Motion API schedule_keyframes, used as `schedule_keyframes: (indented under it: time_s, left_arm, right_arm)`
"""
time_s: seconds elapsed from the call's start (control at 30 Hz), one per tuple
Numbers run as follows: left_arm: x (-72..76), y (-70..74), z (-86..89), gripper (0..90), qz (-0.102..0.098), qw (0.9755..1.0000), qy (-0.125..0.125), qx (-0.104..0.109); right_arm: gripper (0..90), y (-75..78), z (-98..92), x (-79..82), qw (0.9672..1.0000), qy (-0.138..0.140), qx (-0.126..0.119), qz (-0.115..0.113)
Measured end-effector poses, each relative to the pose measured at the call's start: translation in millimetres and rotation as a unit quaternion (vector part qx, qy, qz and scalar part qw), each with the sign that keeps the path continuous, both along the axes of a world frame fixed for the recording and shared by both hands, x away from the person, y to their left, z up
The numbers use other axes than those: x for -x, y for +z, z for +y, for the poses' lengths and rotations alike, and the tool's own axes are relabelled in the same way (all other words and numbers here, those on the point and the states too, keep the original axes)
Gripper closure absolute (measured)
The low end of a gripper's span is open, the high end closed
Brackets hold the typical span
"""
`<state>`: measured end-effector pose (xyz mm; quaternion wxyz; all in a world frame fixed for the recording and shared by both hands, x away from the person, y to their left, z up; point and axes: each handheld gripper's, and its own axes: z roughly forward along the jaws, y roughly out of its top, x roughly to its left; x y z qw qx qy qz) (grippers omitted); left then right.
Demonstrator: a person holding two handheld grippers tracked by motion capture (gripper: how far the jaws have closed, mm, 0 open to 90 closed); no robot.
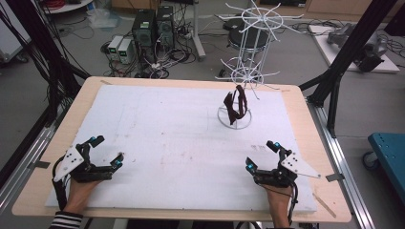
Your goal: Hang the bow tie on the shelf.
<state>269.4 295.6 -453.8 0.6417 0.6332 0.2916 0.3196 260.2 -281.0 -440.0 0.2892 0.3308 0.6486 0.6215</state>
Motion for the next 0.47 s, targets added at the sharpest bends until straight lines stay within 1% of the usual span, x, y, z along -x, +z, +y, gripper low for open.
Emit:
schedule_keyframes:
  time_s: [0.03,0.07,0.13,0.17,0.27,0.33,0.47]
  left_arm:
    - [0.2,-0.1,-0.2,1.7,0.0,1.0,0.001,0.001]
    - [0.2,-0.1,-0.2,1.7,0.0,1.0,0.001,0.001]
    - [0.6,0.0,-0.2,1.7,-0.003,1.0,0.0,-0.002]
    - [0.7,0.0,-0.1,1.7,-0.002,1.0,0.0,-0.003]
    - [0.7,-0.2,0.0,1.7,-0.002,1.0,0.001,-0.001]
    - [0.7,-0.2,-0.1,1.7,-0.002,1.0,0.001,-0.001]
    - [1.1,-0.3,-0.2,1.7,-0.002,1.0,0.004,-0.001]
  right_arm:
    - [1.3,-2.1,0.0,-0.2,1.0,-0.002,0.005,0.002]
    - [1.3,-4.8,-0.5,-1.0,0.9999,-0.008,0.009,-0.008]
    - [1.2,-10.3,-0.6,-1.9,0.9999,-0.005,0.0,-0.01]
    - [1.3,-12.1,-0.3,-2.3,1.0,-0.006,0.001,-0.008]
    - [1.3,-12.6,0.0,-0.2,0.9998,-0.009,-0.002,-0.017]
    - [1.3,-12.9,0.5,0.1,0.9996,-0.009,0.004,-0.027]
    - [1.3,-13.1,0.9,1.1,0.9995,-0.013,0.004,-0.028]
